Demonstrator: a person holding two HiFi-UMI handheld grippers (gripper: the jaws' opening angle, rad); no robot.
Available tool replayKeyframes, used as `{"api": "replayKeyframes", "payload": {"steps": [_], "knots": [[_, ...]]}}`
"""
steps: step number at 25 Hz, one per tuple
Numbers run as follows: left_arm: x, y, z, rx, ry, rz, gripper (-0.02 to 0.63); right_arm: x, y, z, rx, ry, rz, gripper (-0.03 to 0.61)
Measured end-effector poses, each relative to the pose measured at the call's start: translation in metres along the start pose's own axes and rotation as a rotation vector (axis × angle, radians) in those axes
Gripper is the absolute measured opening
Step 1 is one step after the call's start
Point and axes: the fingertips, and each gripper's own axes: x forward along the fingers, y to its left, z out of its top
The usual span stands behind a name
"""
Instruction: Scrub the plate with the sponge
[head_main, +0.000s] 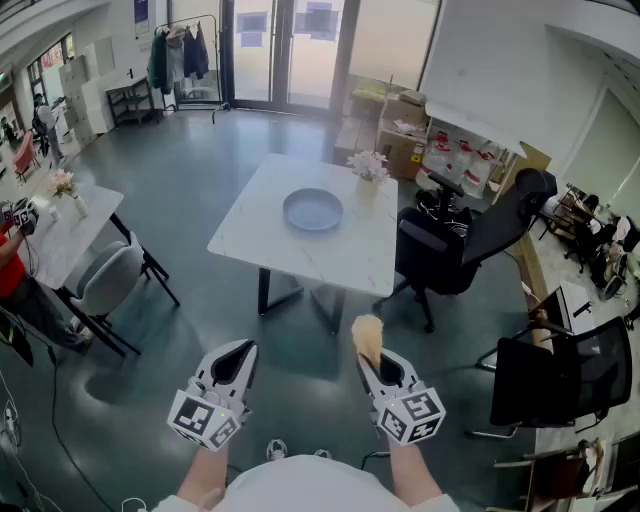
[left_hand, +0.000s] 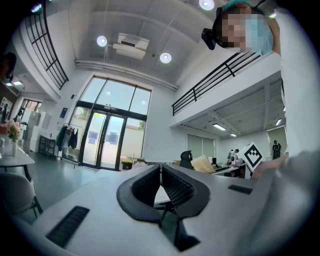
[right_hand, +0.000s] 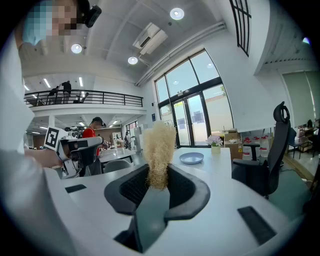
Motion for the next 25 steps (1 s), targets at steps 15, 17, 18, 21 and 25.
{"api": "replayKeyframes", "payload": {"steps": [15, 17, 18, 21, 25], "knots": [[-0.005, 0.035, -0.015, -0.049, 0.026, -0.022, 0.04, 0.021, 0.013, 0.001, 0.059, -0.013, -0.025, 0.118], [-0.007, 0.043, -0.017, -0.048, 0.026, -0.031, 0.04, 0.025, 0.016, -0.003, 0.068, -0.016, -0.04, 0.118], [-0.009, 0.047, -0.018, -0.049, 0.025, -0.037, 0.04, 0.027, 0.017, -0.004, 0.075, -0.017, -0.047, 0.118], [-0.012, 0.057, -0.022, -0.053, 0.03, -0.056, 0.04, 0.032, 0.022, -0.008, 0.094, -0.018, -0.068, 0.118], [-0.01, 0.073, -0.027, -0.08, 0.04, -0.058, 0.04, 0.043, 0.026, -0.012, 0.105, -0.004, -0.082, 0.118]]}}
